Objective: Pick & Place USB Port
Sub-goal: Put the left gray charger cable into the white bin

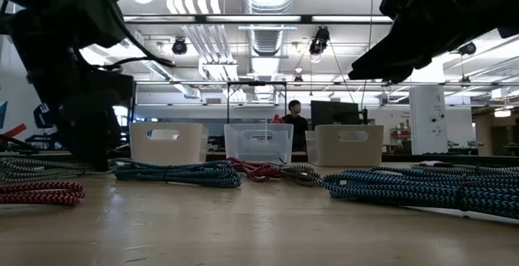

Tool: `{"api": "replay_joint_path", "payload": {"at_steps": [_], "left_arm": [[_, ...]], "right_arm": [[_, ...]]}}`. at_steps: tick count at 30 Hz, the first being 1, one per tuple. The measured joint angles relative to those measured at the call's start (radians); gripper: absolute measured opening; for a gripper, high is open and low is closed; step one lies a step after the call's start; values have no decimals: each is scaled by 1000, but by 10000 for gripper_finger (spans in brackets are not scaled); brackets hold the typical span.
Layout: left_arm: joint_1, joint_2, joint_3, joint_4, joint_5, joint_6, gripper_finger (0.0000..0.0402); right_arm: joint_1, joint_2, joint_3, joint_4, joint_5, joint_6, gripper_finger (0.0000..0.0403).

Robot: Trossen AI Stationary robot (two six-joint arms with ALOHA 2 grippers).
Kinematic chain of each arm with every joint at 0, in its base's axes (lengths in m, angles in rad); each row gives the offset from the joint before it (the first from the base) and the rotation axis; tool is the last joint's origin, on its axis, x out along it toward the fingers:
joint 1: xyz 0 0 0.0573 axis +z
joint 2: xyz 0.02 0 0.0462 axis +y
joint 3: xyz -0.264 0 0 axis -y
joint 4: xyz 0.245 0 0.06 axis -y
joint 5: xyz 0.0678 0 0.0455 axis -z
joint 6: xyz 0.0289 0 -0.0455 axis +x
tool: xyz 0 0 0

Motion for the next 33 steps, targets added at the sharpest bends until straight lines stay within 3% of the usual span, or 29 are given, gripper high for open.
{"api": "replay_joint_path", "payload": {"at_steps": [7, 12, 20, 24, 28, 33], "left_arm": [[1, -27, 2, -11, 0, -41, 16], [0, -54, 77, -11, -40, -21, 19], [1, -68, 331, -125, -297, 189, 11], [25, -68, 432, -181, -373, 274, 15], [73, -69, 476, -197, -434, 336, 12], [182, -69, 488, -196, -440, 362, 18]], "right_arm": [[0, 0, 0, 0, 0, 0, 187], [0, 0, 0, 0, 0, 0, 187], [0, 0, 0, 1, 0, -3, 187], [0, 0, 0, 1, 0, -3, 187], [0, 0, 0, 1, 0, -3, 187], [0, 0, 0, 1, 0, -3, 187]]}}
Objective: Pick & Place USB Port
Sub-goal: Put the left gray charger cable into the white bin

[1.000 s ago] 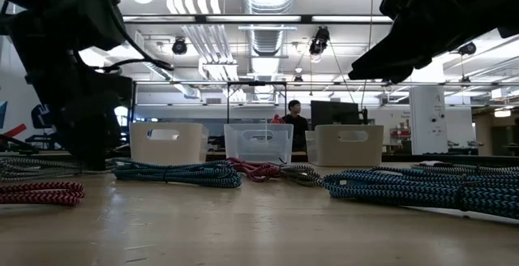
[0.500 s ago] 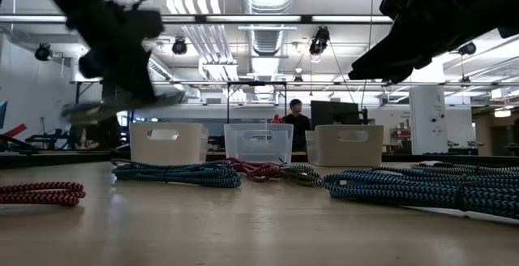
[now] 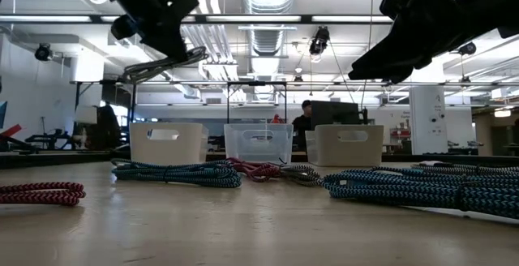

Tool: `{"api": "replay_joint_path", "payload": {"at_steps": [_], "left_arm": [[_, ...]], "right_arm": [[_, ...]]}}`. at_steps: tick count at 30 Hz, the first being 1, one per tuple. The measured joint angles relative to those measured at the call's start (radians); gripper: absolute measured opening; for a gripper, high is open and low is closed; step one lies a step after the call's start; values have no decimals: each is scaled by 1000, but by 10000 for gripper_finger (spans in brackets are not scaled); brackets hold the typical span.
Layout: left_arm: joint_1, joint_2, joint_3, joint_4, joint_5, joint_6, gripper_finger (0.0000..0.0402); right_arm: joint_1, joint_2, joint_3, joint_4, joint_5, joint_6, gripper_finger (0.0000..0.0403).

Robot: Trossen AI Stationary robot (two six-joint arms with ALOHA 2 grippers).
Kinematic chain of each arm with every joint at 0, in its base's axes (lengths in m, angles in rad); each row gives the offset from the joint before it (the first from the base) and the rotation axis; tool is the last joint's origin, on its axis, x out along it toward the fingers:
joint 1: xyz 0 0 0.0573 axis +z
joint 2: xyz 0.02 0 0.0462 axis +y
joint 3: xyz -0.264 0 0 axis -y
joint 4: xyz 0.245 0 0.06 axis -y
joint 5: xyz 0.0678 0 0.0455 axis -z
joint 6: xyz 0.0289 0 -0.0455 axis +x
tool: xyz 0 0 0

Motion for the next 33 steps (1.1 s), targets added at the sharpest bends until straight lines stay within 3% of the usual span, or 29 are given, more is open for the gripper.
{"api": "replay_joint_path", "payload": {"at_steps": [6, 13, 22, 33], "left_arm": [[170, 12, -21, 37, -4, 121, 19], [323, 67, -57, 139, 5, 146, 22], [402, 212, -67, 253, 7, 141, 22], [489, 399, -67, 266, 45, 122, 24]], "right_arm": [[0, 0, 0, 0, 0, 0, 187], [0, 0, 0, 0, 0, 0, 187], [0, 0, 0, 0, 0, 0, 187], [0, 0, 0, -2, 0, 0, 187]]}}
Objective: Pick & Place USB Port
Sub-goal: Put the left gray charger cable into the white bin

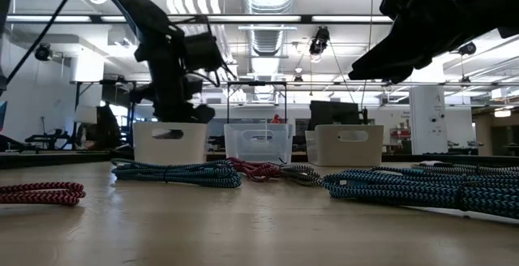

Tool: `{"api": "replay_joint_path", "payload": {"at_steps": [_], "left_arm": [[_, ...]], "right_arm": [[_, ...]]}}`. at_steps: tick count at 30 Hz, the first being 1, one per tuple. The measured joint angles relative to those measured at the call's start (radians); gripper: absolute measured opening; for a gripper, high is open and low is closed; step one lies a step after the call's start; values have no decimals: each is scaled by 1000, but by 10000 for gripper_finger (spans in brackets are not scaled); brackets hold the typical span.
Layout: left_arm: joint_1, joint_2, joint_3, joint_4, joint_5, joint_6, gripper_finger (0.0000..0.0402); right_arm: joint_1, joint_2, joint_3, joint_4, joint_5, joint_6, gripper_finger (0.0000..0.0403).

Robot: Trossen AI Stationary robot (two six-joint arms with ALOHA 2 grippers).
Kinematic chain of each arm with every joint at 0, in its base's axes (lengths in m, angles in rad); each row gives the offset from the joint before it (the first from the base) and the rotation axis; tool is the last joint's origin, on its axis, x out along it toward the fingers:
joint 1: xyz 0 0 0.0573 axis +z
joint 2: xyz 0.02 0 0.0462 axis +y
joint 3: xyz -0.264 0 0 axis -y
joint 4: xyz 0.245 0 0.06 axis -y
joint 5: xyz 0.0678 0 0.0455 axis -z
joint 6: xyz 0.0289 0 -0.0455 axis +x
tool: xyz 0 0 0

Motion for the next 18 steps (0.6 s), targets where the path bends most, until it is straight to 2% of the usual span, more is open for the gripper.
{"api": "replay_joint_path", "payload": {"at_steps": [9, 18], "left_arm": [[28, 67, 0, 5, 92, -29, 29], [37, 66, 0, 5, 117, -1, 75]], "right_arm": [[0, 0, 0, -4, 0, 0, 187], [0, 0, 0, -5, 0, 0, 187]]}}
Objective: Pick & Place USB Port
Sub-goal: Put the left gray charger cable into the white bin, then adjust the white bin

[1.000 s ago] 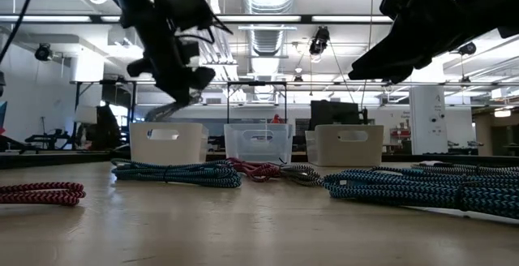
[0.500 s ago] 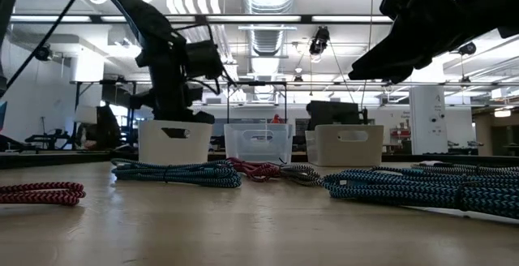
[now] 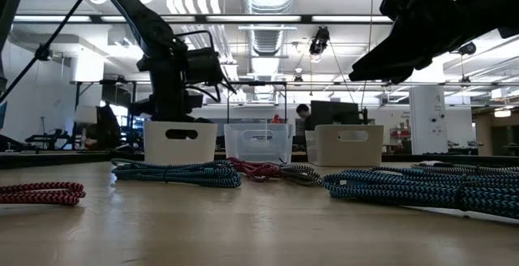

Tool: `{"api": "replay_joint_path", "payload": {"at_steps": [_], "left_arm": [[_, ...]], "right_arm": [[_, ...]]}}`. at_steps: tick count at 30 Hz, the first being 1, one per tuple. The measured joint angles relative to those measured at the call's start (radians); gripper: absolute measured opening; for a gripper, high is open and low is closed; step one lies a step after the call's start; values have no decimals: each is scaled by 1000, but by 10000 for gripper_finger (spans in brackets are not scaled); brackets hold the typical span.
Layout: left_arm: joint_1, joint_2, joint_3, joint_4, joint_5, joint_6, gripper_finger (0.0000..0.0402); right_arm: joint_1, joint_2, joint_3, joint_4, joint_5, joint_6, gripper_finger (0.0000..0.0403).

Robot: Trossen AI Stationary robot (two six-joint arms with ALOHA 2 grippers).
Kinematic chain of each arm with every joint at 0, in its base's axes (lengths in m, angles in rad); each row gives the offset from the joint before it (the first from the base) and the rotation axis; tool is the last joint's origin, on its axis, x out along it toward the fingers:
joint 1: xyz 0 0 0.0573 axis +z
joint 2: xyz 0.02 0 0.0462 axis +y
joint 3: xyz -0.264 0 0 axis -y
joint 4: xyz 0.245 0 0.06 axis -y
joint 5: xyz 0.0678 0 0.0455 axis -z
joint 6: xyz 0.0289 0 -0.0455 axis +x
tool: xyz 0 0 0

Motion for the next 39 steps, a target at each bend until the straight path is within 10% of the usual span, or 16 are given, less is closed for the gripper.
{"api": "replay_joint_path", "payload": {"at_steps": [13, 28, 39], "left_arm": [[-14, -55, 0, -21, 38, 195, 117], [-120, -419, 0, -110, 93, 270, 117], [-293, -530, -95, -20, 274, 299, 110]], "right_arm": [[0, 0, 0, 0, 0, 0, 187], [0, 0, 0, 9, 0, 4, 187], [0, 0, 0, 25, 0, 1, 187]]}}
